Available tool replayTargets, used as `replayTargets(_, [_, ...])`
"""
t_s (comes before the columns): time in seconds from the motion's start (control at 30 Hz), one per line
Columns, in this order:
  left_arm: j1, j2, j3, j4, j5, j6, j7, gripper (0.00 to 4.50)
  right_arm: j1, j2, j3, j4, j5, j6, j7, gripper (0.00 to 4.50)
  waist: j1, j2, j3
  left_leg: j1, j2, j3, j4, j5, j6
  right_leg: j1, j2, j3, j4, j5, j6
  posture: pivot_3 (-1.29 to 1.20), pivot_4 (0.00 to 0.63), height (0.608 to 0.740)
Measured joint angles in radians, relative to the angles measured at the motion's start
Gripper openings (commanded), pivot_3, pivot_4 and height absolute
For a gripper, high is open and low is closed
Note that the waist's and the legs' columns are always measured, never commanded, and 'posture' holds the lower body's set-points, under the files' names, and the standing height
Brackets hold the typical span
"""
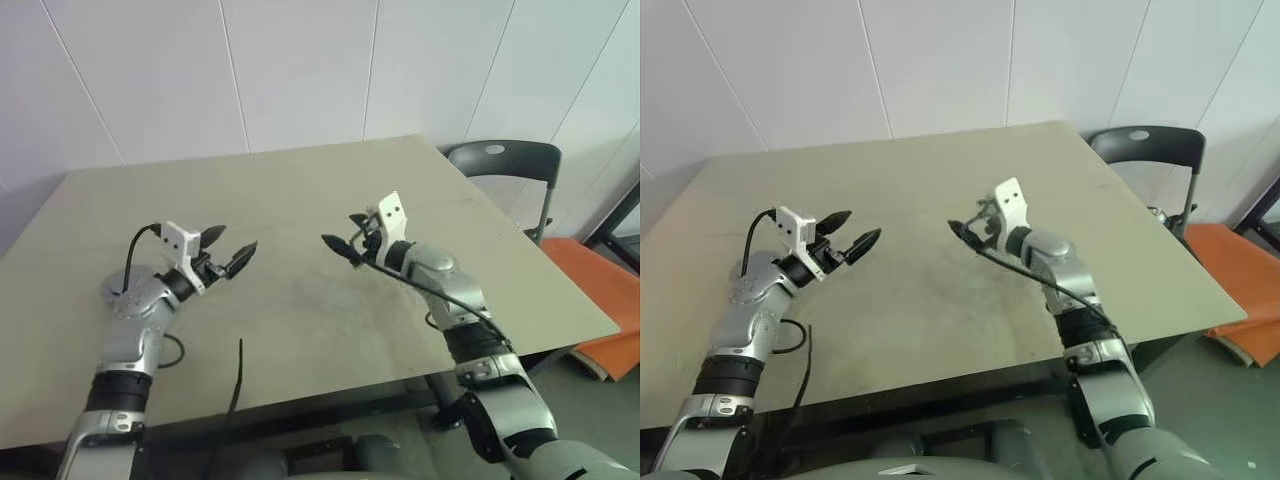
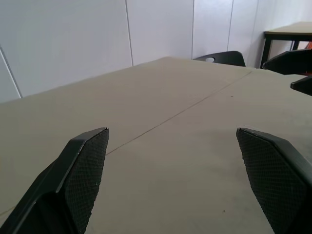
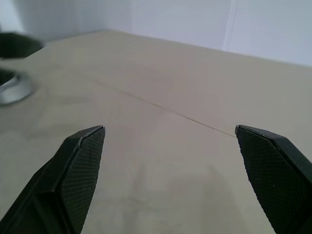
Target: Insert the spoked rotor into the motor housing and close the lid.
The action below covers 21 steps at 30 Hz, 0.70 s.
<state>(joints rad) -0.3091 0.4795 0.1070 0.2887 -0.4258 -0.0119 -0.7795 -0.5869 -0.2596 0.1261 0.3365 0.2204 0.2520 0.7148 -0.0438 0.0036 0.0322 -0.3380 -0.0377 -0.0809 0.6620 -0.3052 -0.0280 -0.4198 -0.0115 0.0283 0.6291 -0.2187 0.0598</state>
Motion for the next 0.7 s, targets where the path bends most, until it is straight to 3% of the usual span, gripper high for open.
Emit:
replayTargets(0.2, [0.041, 0.002, 0.027, -0.01, -0.016, -0.024, -0.109, 4.47, 0.025, -0.005, -0.005, -0.025, 0.064, 0.0, 0.149, 4.5, 0.0, -0.001, 0.002, 0.0, 0.0, 0.0, 0.001, 0.0, 0.0, 0.0, -0.001, 0.001, 0.0, 0.0, 0.0, 0.0, 0.0, 0.74])
replayTargets(0.7, [0.165, 0.03, 0.076, -0.179, -0.044, 0.004, -0.147, 4.47, -0.01, -0.005, -0.011, 0.022, 0.057, -0.048, 0.203, 4.5, 0.003, -0.001, 0.004, 0.0, 0.0, 0.0, 0.001, 0.0, 0.0, 0.0, -0.001, 0.001, 0.0, 0.0, 0.0, 0.0, 0.0, 0.74])
